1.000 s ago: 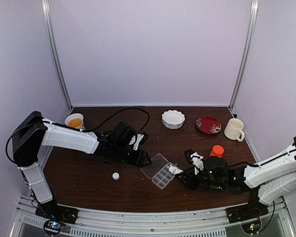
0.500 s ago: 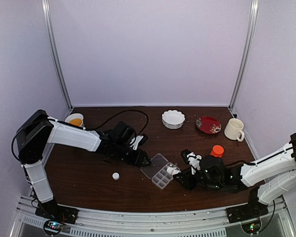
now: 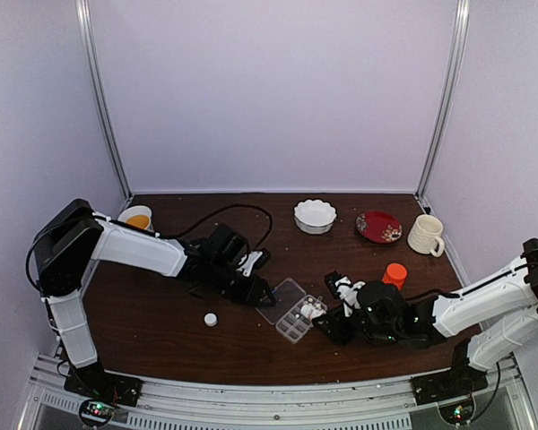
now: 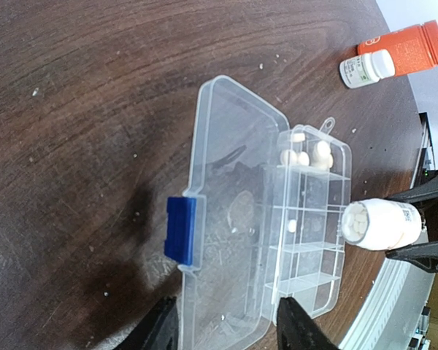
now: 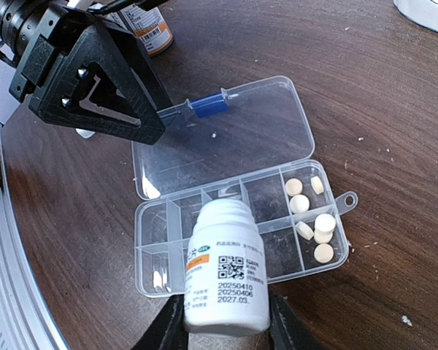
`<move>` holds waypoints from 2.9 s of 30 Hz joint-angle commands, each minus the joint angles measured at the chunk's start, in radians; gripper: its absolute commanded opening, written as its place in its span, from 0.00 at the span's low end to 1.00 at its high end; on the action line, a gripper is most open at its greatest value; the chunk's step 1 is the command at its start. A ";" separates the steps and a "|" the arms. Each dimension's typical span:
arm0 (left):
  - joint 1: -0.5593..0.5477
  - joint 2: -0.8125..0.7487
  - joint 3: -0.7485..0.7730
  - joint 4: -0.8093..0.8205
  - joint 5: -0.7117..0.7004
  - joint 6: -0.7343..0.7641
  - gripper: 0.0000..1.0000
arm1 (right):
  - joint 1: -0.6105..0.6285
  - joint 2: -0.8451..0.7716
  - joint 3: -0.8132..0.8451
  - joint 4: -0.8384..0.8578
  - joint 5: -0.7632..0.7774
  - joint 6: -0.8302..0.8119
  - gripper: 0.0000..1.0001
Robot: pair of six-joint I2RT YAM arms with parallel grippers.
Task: Sort the pills into containers
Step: Pour the pill into the compartment of the pill container.
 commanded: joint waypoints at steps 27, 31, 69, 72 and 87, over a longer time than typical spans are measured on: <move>0.004 0.008 0.012 -0.006 -0.005 0.016 0.47 | -0.005 0.022 0.068 -0.053 -0.010 -0.006 0.00; 0.004 0.005 0.015 -0.011 -0.006 0.018 0.46 | -0.005 0.015 0.060 -0.040 -0.017 -0.006 0.00; 0.004 -0.012 0.035 -0.055 -0.027 0.034 0.46 | -0.005 -0.082 -0.016 -0.056 -0.017 0.007 0.00; 0.004 -0.012 0.037 -0.055 -0.028 0.034 0.46 | -0.005 -0.079 -0.024 -0.054 -0.017 0.010 0.00; 0.004 -0.021 0.034 -0.064 -0.035 0.033 0.46 | -0.005 -0.076 -0.057 -0.010 -0.066 0.022 0.00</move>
